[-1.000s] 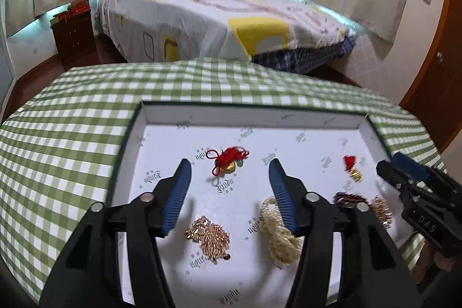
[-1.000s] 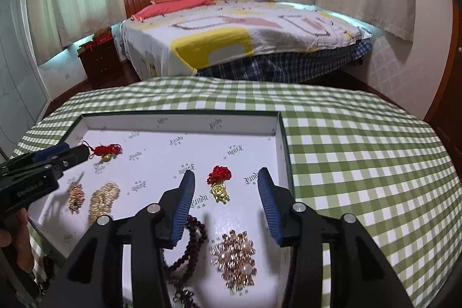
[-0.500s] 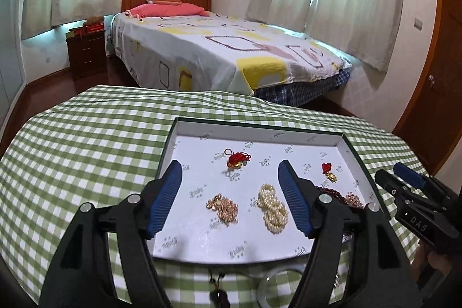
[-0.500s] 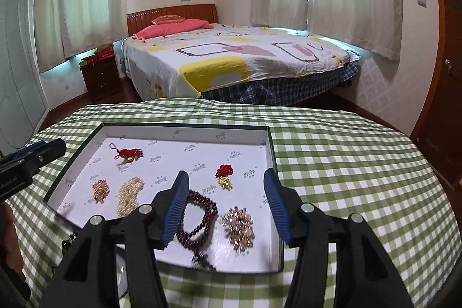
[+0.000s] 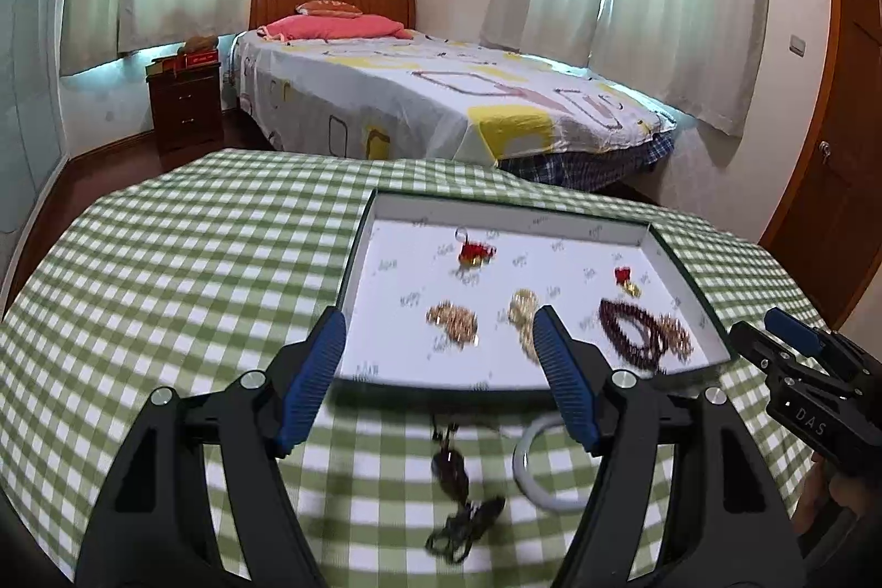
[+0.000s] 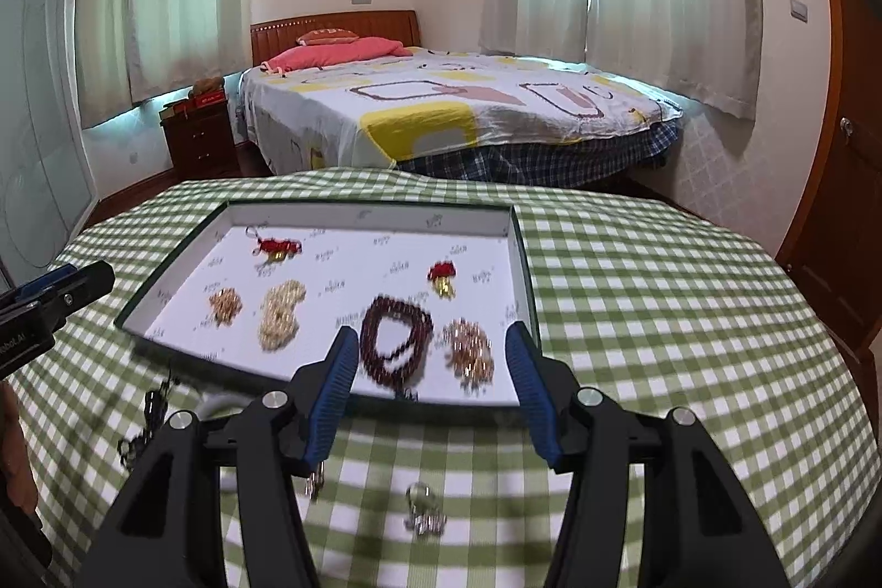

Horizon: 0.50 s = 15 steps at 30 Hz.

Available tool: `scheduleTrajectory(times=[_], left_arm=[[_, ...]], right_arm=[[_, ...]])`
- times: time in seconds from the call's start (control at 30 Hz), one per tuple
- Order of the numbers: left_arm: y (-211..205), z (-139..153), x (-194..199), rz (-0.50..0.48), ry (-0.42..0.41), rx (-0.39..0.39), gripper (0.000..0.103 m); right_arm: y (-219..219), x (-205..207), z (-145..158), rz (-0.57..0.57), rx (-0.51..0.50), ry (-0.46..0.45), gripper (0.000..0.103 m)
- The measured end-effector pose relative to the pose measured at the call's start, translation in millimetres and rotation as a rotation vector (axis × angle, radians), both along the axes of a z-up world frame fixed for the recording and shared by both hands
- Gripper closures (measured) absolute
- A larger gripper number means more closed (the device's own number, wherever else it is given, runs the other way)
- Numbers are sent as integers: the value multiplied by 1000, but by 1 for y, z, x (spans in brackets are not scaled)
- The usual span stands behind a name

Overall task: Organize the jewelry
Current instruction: 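Withdraw both open tools from the box toward the remaining jewelry, then grasp the silver ring with the right tool while the left grasps the black pendant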

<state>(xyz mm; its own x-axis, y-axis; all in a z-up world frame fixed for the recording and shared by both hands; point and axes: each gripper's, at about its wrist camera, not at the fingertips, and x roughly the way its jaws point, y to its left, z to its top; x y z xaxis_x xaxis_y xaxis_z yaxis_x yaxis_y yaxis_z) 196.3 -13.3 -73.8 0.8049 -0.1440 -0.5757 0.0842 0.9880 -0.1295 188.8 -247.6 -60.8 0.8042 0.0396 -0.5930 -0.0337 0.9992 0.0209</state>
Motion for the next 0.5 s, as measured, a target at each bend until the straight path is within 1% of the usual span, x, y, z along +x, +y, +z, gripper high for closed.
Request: scheduleTrajectory(times=[0.17,0.37,0.5], left_arm=[[3,-14,-19,10,26,2,34],[3,-34,-34,3,84,11,34],[4,-48,-38,4,127,12,34]], right_arm=[[-3,-14,-15,-8,10,39,48],[1,-26,-35,2,-7,96,48],[-2,-26,-47,-6,9,140,48]])
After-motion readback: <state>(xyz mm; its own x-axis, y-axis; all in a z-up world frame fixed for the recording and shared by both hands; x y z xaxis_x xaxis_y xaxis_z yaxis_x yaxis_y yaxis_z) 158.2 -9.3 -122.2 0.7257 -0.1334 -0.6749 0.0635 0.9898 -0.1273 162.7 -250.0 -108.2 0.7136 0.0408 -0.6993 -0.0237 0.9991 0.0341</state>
